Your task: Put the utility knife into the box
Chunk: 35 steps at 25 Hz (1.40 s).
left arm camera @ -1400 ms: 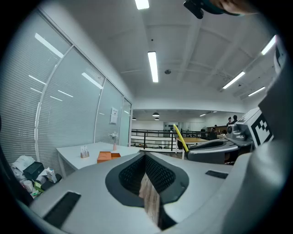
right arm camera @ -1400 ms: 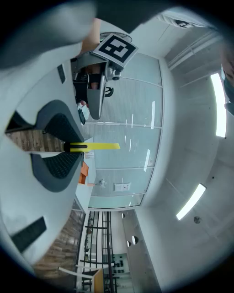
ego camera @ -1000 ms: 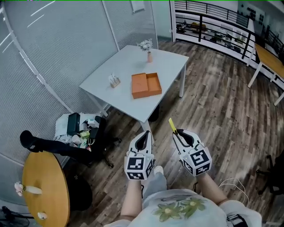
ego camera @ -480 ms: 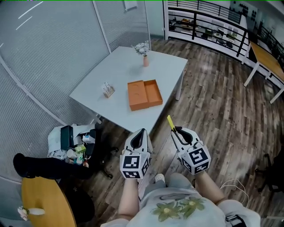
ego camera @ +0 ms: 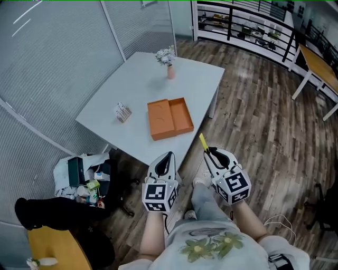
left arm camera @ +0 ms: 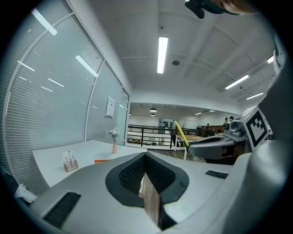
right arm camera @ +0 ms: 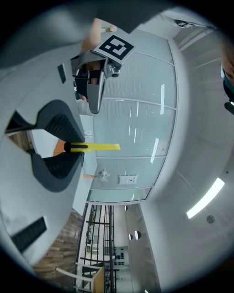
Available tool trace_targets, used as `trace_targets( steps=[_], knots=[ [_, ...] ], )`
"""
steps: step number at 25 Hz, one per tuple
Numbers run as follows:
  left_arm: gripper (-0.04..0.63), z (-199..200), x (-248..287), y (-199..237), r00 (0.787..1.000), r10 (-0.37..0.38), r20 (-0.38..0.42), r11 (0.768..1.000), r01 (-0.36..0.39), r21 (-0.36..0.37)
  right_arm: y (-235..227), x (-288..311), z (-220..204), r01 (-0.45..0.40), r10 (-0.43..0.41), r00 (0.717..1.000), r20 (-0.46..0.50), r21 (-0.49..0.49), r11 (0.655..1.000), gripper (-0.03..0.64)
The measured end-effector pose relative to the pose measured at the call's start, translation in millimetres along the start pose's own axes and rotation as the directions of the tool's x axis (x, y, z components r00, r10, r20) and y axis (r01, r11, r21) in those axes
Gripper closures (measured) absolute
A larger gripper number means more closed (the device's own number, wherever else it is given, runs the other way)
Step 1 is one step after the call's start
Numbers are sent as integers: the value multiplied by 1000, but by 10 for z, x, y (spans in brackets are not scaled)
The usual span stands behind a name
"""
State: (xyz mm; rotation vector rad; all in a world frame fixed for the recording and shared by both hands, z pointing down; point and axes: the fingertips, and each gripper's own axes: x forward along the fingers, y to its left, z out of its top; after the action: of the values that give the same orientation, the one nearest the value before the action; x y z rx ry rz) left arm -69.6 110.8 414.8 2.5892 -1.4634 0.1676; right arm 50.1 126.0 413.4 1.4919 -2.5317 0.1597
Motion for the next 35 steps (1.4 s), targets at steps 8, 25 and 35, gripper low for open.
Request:
trace_targets(
  steps=[8, 25, 35],
  knots=[
    [594, 248, 1006, 495, 998, 59, 2, 998, -59, 7, -698, 984, 261, -88, 88, 996, 6, -22, 996, 543],
    [594, 235, 2036, 1262, 971, 228, -68, 972, -231, -41, -1413, 2486, 226, -269, 260, 961, -96, -99, 958, 543],
    [594, 69, 2227, 1573, 967, 216, -136, 973, -225, -56, -1395, 2891, -40, -302, 272, 943, -190, -155, 940, 543]
  ],
)
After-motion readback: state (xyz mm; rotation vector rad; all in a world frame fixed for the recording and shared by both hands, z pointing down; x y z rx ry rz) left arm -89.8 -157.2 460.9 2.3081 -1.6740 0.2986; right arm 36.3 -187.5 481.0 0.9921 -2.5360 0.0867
